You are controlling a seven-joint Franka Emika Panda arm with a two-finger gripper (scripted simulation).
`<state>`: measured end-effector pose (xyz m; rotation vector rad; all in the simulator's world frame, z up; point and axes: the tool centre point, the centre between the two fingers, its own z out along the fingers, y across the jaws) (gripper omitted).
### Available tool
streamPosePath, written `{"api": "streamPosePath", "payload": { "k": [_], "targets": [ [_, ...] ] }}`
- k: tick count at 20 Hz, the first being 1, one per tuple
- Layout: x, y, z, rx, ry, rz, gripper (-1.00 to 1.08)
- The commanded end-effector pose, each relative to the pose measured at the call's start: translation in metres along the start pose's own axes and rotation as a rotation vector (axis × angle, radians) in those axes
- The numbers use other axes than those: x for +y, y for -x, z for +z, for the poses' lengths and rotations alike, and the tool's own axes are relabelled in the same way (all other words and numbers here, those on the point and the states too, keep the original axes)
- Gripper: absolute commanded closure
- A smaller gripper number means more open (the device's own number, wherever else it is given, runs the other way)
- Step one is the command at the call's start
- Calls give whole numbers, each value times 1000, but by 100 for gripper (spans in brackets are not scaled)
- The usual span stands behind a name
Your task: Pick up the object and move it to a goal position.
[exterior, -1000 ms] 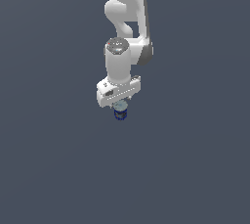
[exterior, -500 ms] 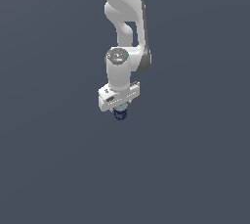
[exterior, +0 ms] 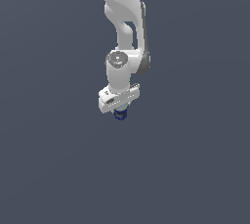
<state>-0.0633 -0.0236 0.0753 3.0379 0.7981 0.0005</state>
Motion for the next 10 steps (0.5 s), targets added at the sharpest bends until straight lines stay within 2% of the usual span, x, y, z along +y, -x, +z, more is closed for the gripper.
{"api": "streamPosePath", "payload": {
  "k": [1,10],
  "targets": [
    [-1,0,1,0,-1,-1,108],
    [4,-5,-4,15,11,3,108]
  ]
}}
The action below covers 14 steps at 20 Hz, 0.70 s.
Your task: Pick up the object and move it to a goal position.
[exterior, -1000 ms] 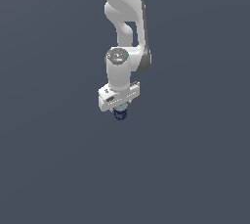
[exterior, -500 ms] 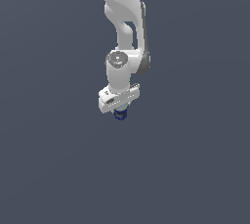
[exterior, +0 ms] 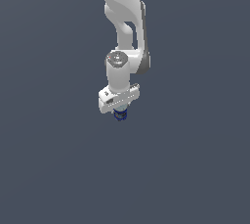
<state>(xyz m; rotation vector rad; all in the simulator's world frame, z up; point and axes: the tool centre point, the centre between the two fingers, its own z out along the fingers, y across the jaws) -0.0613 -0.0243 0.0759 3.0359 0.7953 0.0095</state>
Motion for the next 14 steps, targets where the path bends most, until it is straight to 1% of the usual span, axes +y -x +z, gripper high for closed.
{"api": "streamPosePath", "payload": {
  "k": [1,4,7,10,14],
  "targets": [
    [5,-6,-5,19,13,3,108],
    [15,-17,-15,55,40,10,108],
    [30,-32,-30,108,79,20,108],
    [49,-50,-53,179,130,34,108],
    [78,-77,-95,298,216,57,108]
  ]
}}
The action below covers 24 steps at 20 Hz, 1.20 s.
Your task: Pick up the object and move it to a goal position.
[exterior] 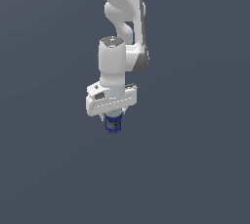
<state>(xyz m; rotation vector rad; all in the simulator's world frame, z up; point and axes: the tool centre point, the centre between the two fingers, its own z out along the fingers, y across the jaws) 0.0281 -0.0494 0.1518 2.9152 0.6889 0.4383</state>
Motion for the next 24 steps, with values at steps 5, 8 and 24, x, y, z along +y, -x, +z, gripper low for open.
{"api": "streamPosePath", "payload": {
  "k": [5,8,24],
  "targets": [
    [61,-62,-70,226,163,43,108],
    [85,-83,-108,329,237,62,108],
    [142,-118,-252,655,473,128,108]
  ]
}}
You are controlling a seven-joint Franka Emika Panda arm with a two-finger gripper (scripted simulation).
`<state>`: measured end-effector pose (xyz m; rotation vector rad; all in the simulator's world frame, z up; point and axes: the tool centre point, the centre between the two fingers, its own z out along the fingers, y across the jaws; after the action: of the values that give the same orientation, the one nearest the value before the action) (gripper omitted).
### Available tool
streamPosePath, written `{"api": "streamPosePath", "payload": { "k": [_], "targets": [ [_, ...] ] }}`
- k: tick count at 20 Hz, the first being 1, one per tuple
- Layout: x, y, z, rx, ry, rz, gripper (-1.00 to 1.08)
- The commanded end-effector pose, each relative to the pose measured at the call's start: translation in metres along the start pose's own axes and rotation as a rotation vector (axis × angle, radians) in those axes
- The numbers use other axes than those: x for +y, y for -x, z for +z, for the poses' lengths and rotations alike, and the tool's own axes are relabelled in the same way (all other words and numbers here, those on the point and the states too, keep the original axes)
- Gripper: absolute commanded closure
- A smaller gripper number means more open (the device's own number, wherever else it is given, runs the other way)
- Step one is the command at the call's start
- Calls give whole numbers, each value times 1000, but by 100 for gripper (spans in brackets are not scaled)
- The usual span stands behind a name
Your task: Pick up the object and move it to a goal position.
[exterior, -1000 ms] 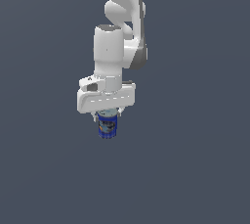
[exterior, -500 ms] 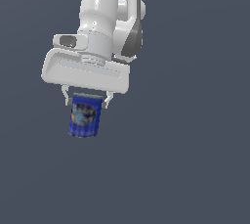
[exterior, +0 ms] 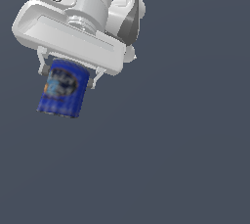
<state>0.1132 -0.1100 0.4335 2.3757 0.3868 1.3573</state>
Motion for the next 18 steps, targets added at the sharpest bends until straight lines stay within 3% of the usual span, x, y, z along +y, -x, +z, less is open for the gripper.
{"api": "streamPosePath", "payload": {
  "k": [1,9,18],
  "targets": [
    [10,-12,-10,36,26,7,108],
    [31,-32,-31,107,81,21,108],
    [42,-42,-45,148,114,28,108]
  ]
}}
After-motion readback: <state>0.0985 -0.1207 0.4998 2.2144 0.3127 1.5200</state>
